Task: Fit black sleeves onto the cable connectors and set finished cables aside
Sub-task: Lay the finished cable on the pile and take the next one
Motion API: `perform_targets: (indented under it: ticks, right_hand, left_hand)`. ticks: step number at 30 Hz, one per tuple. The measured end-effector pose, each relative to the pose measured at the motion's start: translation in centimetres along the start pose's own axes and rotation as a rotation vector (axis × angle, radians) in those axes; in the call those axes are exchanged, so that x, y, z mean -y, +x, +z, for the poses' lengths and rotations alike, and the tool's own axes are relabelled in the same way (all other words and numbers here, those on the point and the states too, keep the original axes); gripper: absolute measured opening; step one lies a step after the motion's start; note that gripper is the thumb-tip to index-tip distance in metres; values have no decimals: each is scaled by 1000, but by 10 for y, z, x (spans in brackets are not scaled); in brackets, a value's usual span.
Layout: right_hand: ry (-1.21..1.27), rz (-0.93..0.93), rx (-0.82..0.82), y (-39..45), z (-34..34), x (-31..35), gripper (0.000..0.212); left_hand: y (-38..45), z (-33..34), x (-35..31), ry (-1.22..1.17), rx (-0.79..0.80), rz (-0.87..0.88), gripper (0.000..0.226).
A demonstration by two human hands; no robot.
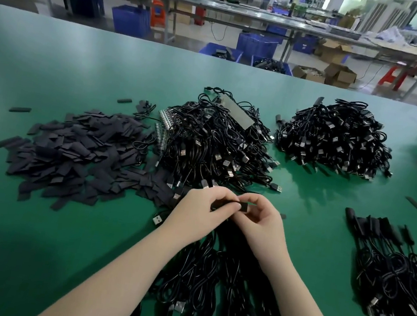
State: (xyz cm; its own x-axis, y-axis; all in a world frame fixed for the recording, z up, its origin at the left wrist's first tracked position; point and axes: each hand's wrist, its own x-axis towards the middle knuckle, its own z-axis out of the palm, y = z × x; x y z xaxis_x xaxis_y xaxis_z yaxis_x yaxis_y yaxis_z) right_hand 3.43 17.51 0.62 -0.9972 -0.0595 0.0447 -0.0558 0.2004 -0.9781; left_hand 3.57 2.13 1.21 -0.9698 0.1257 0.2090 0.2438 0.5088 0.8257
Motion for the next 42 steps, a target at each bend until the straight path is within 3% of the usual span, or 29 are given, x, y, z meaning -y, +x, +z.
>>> perform_targets:
  ticks: [4,17,22,27,34,38,42]
  right_hand:
    - [51,-46,40,-4,-1,-2,36]
    - [175,-106,-46,-2,0,-4,16]
    - [329,-12,-149,0,-3,-7,19]
    - [309,-28,-100,-1,-2,-7,20]
    - [318,-36,-43,-3,-3,-5,17]
    - [302,-27,45,-5,-6,-3,24]
    - [320,-17,30,-5,-6,-2,24]
  left_hand:
    - [-3,-3,5,-58,-9,-19,12]
    - [-6,-4,7,-151,-20,-16,12]
    - [-9,-5,9,-70,30,-45,47]
    - [-8,-2,8,-26,-85,-12,35]
    - [-8,-3,7,39,-81,87,31]
    - [-8,-3,9,69,-50,68,32]
    - [-8,-3,11,23,-52,60,34]
